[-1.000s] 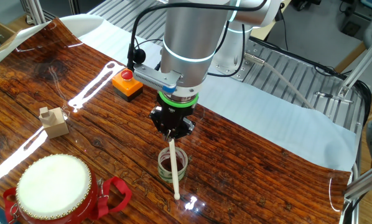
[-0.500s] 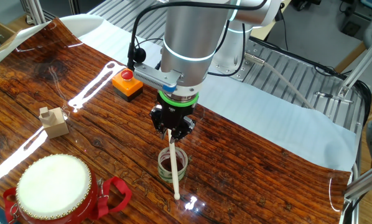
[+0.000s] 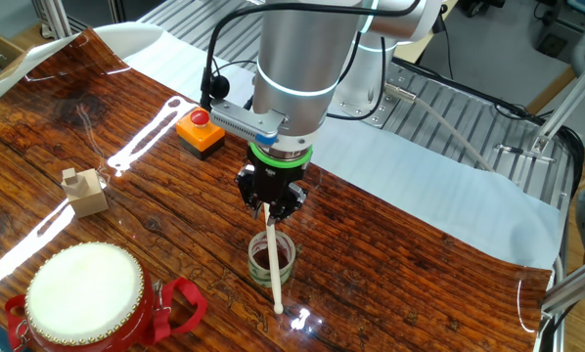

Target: Play the drum

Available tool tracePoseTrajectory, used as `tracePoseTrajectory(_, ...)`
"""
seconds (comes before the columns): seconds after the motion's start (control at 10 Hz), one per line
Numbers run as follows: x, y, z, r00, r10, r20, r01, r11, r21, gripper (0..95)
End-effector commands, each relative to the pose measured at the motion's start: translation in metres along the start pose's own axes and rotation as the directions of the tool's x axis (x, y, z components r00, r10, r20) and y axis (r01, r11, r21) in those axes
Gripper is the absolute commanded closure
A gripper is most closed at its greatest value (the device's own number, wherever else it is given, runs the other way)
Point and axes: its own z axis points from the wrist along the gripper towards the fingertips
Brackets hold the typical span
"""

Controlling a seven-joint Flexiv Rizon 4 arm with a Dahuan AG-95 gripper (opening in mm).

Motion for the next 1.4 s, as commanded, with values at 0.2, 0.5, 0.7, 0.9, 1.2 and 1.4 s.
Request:
tracePoseTrajectory(0.2,0.000,0.000,0.000,1.000,0.000,0.000,0.000,1.000,0.000,76.0)
tracePoseTrajectory(0.5,0.000,0.000,0.000,1.000,0.000,0.000,0.000,1.000,0.000,76.0)
tracePoseTrajectory(0.7,0.000,0.000,0.000,1.000,0.000,0.000,0.000,1.000,0.000,76.0)
tracePoseTrajectory(0.9,0.006,-0.002,-0.026,0.996,-0.090,-0.016,0.089,0.996,-0.025,76.0)
tracePoseTrajectory(1.2,0.006,-0.003,-0.028,0.996,-0.088,-0.011,0.088,0.996,-0.022,76.0)
tracePoseTrajectory(1.4,0.006,-0.003,-0.024,0.995,-0.101,-0.004,0.101,0.995,-0.021,76.0)
